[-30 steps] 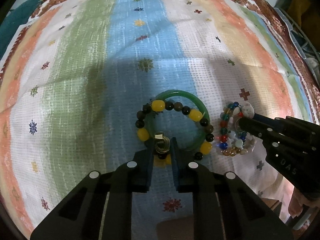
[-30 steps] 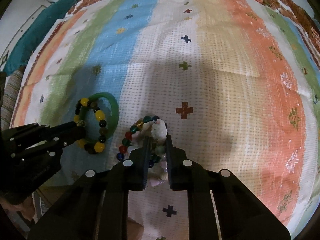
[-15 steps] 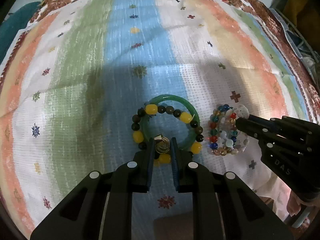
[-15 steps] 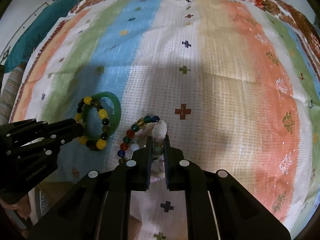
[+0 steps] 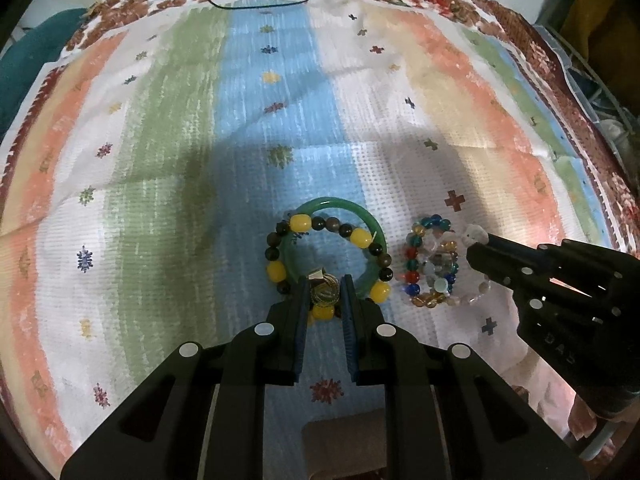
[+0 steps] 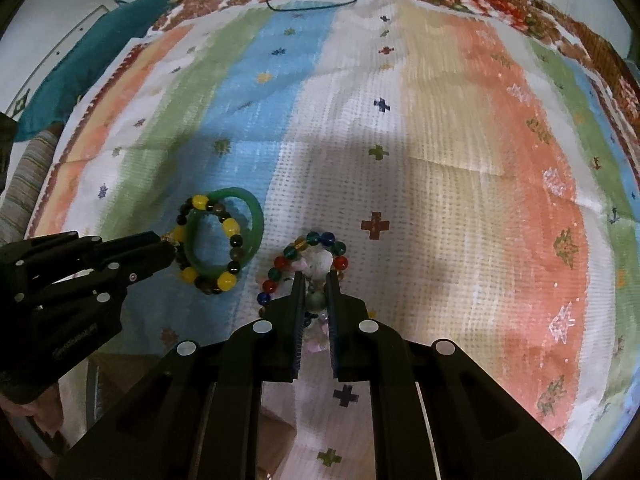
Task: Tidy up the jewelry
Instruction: 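Lift the gold ring and white bead bracelet off the cloth, then carry both items over the silver tin and open both tools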
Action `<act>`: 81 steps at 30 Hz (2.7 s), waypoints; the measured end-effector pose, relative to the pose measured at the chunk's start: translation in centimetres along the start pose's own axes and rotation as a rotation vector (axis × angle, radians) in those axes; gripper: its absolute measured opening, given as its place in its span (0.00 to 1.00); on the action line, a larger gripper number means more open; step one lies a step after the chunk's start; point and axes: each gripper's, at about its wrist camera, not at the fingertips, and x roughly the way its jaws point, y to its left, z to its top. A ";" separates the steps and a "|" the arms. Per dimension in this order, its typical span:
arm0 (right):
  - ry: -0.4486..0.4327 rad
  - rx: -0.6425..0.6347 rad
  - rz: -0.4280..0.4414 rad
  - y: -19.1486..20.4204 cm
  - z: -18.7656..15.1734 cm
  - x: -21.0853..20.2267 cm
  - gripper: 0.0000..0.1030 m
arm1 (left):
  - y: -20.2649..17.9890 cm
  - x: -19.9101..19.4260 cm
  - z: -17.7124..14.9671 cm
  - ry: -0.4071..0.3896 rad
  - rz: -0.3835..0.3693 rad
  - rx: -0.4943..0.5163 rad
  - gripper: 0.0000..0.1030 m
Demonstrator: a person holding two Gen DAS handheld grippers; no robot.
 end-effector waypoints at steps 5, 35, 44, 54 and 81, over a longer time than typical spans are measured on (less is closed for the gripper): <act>-0.033 -0.022 0.011 1.0 -0.3 -1.9 0.11 | 0.0 -0.9 -0.3 -0.009 -0.006 -0.003 0.15; -0.150 -0.070 -0.029 3.3 -3.6 -8.3 0.11 | -0.8 -7.0 -3.5 -0.090 -0.015 0.024 0.15; -0.170 -0.072 -0.035 3.6 -4.9 -9.4 0.11 | -1.1 -8.6 -4.7 -0.116 -0.009 0.027 0.15; -0.229 -0.078 -0.016 4.2 -6.0 -11.9 0.11 | -1.7 -10.7 -6.0 -0.150 -0.026 0.032 0.15; -0.260 -0.085 0.043 5.8 -10.7 -14.8 0.12 | -3.9 -14.1 -10.6 -0.193 -0.068 0.077 0.27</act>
